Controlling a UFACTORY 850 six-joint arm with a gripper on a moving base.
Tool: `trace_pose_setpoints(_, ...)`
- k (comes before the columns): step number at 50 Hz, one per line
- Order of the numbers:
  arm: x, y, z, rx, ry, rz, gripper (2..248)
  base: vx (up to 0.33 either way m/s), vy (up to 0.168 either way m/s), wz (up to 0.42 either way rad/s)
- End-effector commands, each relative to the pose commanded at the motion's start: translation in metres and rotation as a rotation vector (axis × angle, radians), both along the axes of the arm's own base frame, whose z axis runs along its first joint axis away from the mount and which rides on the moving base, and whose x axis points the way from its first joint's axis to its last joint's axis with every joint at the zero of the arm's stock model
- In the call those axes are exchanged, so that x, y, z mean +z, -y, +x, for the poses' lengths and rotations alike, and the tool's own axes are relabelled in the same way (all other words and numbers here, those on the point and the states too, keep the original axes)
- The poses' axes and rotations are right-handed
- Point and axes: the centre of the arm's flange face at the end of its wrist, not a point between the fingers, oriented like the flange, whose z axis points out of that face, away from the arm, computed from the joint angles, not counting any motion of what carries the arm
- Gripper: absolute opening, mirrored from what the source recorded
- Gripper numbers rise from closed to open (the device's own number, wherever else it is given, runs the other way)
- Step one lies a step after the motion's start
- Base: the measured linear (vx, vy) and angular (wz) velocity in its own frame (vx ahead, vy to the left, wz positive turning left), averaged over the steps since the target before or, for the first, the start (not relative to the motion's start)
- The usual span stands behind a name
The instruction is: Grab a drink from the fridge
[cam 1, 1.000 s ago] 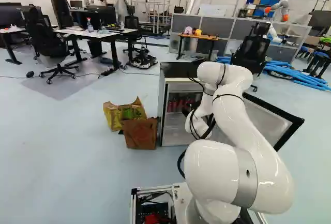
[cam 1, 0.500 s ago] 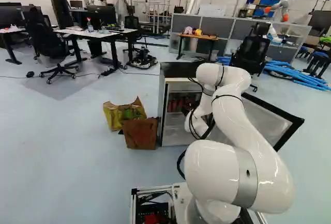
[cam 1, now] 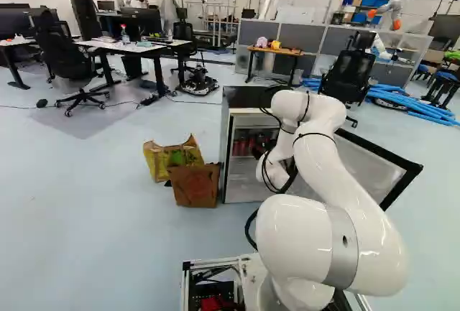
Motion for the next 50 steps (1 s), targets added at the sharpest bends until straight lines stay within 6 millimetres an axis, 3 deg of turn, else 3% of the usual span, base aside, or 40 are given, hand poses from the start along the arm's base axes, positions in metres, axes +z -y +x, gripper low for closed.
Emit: trace_pose_setpoints(50, -0.011, 0.005, 0.029, 0.010, 0.052, -0.020, 145, 0.000, 0.000, 0.000)
